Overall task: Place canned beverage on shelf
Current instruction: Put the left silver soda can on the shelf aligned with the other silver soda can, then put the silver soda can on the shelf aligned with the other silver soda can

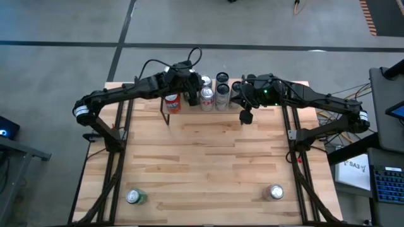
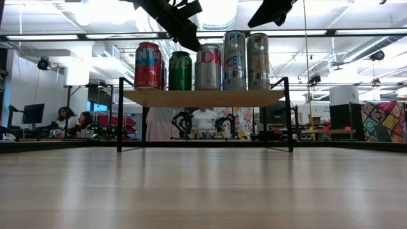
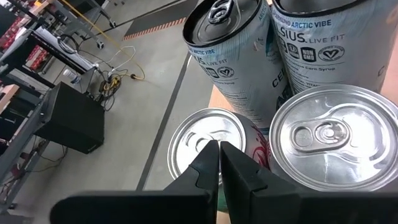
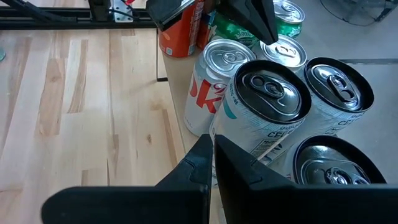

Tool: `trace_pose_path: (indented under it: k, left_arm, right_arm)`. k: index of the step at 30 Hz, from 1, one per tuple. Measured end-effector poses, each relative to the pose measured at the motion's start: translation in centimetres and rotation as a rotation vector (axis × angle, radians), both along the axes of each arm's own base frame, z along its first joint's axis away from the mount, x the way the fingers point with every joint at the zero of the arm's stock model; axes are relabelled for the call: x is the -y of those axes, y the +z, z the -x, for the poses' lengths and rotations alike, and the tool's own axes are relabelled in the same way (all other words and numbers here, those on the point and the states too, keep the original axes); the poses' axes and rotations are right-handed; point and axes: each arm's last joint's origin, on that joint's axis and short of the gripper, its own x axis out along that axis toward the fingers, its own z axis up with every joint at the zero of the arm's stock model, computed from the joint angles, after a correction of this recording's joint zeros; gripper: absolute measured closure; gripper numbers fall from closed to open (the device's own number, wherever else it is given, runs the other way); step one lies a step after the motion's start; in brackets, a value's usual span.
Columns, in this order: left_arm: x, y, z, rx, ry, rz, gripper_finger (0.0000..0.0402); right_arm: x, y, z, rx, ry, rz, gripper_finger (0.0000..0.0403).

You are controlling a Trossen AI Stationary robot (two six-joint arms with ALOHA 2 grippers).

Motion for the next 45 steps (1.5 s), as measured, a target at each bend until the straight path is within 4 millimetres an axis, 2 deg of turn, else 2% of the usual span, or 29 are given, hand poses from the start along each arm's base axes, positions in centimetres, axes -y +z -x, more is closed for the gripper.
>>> trace_pose_path:
  k: [30,38,45]
  left_arm:
    - [0.0,-0.2,-0.3,0.006,-0.001,0.003,0.0402]
    - [1.7,2.3,1.1,0.09,-0.021,-0.002,0.0402]
    - [4.5,4.3,3.2,0.151,-0.124,0.085,0.0402]
  right_arm:
    - [0.0,-0.1,0.0,0.0,-0.004,-0.007,0.0394]
    - [-0.1,0.0,-0.1,0.013,-0.005,-0.014,0.0394]
    - [-1.7,0.3,-0.3,0.037,0.034,-0.05,0.0394]
